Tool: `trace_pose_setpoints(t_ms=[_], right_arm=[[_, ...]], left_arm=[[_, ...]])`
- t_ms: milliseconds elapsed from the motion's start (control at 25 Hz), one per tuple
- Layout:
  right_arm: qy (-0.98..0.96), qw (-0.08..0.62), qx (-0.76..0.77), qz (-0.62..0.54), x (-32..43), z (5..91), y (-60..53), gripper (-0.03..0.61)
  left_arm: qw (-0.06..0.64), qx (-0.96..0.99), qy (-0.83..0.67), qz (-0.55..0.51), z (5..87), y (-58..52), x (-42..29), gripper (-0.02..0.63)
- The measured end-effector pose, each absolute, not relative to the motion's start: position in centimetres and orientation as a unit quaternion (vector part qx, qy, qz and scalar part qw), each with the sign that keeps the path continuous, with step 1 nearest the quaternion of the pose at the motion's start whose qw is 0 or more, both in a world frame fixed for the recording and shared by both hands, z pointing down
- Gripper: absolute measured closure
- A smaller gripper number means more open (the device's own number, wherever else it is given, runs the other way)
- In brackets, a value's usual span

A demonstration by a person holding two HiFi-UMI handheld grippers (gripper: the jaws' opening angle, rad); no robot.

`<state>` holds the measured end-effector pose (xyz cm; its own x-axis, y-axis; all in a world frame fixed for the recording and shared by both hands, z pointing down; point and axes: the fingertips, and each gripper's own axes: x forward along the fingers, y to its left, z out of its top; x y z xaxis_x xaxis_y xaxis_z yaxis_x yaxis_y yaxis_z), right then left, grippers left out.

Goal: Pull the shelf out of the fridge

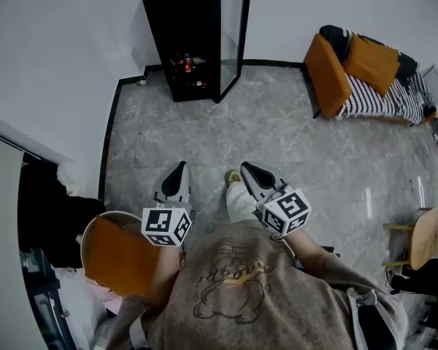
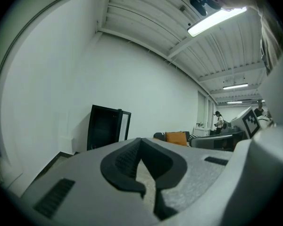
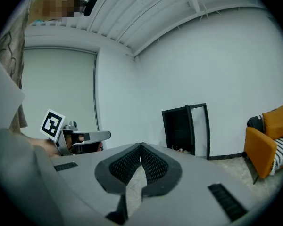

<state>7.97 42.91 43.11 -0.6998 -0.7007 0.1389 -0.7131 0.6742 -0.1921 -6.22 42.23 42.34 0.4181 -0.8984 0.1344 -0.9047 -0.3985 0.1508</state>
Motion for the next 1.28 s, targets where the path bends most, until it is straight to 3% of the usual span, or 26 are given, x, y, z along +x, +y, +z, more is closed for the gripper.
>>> trace_pose_setpoints(t_ms=[1280], right_arm=[[-0.922,0.035,0.361,0.131,7.9,42.5,23.8,0.557]], left_arm=[[0.142,0.819,-0.557,-0.001,42.2,23.7,-6.4,0.608]])
